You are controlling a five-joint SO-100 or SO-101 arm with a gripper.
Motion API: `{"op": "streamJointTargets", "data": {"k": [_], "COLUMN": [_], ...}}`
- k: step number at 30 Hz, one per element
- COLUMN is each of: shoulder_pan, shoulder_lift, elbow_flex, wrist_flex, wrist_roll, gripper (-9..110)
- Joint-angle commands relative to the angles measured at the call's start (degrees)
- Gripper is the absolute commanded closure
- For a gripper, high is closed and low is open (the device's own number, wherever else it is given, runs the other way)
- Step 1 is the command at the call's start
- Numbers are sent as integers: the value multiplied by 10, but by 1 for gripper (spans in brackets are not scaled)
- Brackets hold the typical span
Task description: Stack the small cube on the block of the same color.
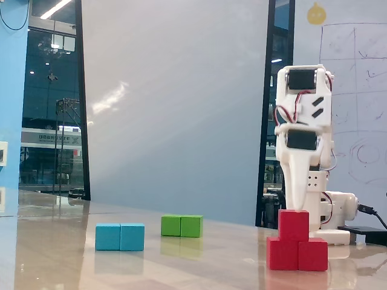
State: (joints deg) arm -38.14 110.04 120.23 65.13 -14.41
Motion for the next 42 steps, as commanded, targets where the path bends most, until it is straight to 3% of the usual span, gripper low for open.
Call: {"op": "streamJointTargets", "data": {"k": [1, 12, 20, 28, 36, 42], "shoulder_pan": [6, 176, 317, 339, 382, 412], "shoulder_lift": [77, 234, 367, 547, 703, 781], "elbow_flex": [-23, -11, 128, 329, 443, 509], "wrist_flex": [40, 100, 67, -2, -11, -11], "wrist_roll": [2, -4, 4, 5, 6, 6], "gripper": [74, 75, 75, 81, 102, 101]}}
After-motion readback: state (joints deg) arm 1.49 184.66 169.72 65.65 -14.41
